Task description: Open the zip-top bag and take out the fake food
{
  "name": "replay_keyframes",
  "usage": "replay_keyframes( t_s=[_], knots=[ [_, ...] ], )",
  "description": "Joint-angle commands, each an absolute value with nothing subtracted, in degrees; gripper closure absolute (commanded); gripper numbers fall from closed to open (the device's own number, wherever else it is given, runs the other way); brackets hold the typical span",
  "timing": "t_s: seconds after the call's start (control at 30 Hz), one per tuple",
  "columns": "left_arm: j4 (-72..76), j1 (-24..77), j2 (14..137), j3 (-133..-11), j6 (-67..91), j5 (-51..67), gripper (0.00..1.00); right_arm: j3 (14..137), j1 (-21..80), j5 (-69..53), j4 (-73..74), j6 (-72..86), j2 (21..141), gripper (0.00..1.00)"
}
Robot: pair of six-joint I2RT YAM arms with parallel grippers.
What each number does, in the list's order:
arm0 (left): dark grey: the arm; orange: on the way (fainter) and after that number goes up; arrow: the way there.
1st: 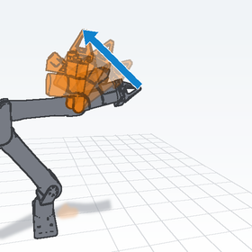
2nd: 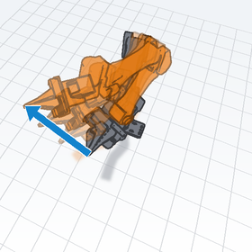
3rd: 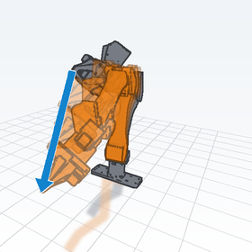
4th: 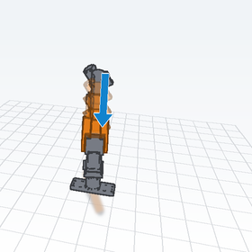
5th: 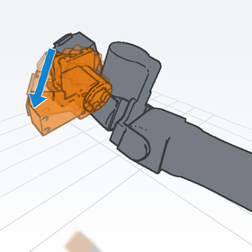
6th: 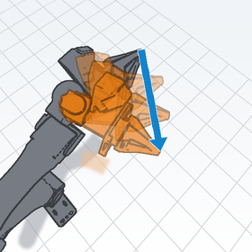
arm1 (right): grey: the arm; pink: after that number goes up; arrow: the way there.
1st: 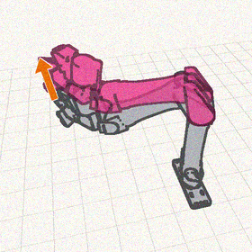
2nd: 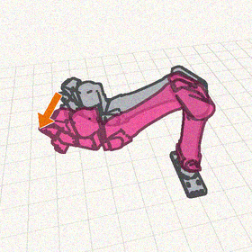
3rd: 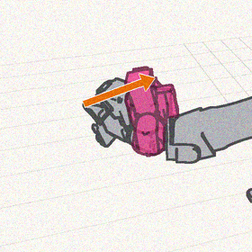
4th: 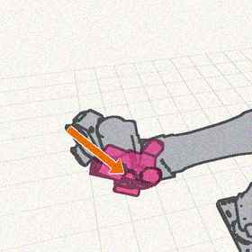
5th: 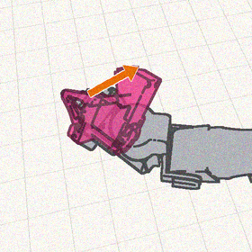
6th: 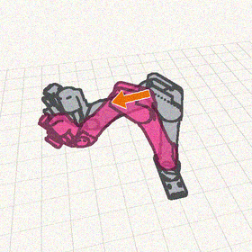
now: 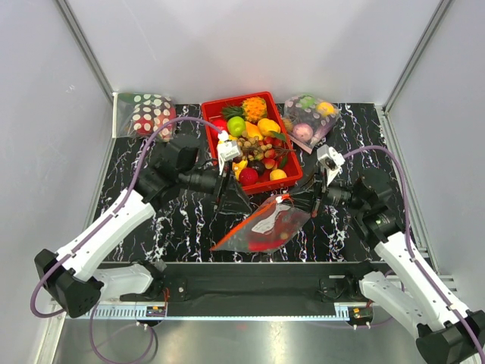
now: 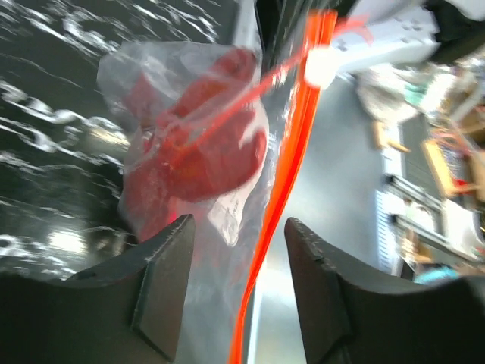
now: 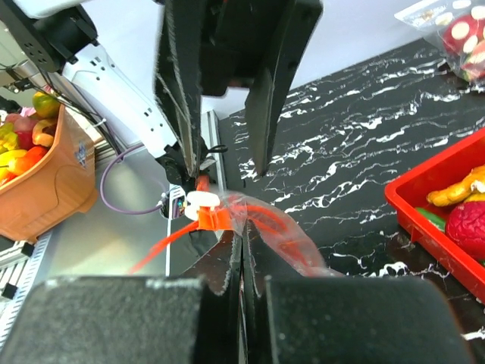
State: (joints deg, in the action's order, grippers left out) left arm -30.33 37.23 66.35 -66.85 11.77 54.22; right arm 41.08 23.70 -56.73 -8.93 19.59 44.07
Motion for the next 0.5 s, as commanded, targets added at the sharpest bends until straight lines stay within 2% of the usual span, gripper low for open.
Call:
replay_keyframes(
  t_s=[0.0,0.17,0.27,0.47],
  knots=[
    [-30.1,40.6,66.5,-72.9,8.4,44.0,0.43,41.9,24.2,-55.4,-9.8,20.4,45.1,1.0],
    [-28.0,46.9,65.4,-75.7,4.4,29.3,0.41,43.2,24.2,-52.8,-6.2,20.7,47.5,1.0],
    [-27.4,51.6,64.3,-76.2,1.0,15.2,0.41,44.6,24.1,-50.0,-2.6,20.6,48.7,1.0],
    [-27.9,58.7,67.0,-77.2,-4.5,3.9,0.4,47.2,24.1,-45.8,5.3,19.6,51.4,1.0]
  ],
)
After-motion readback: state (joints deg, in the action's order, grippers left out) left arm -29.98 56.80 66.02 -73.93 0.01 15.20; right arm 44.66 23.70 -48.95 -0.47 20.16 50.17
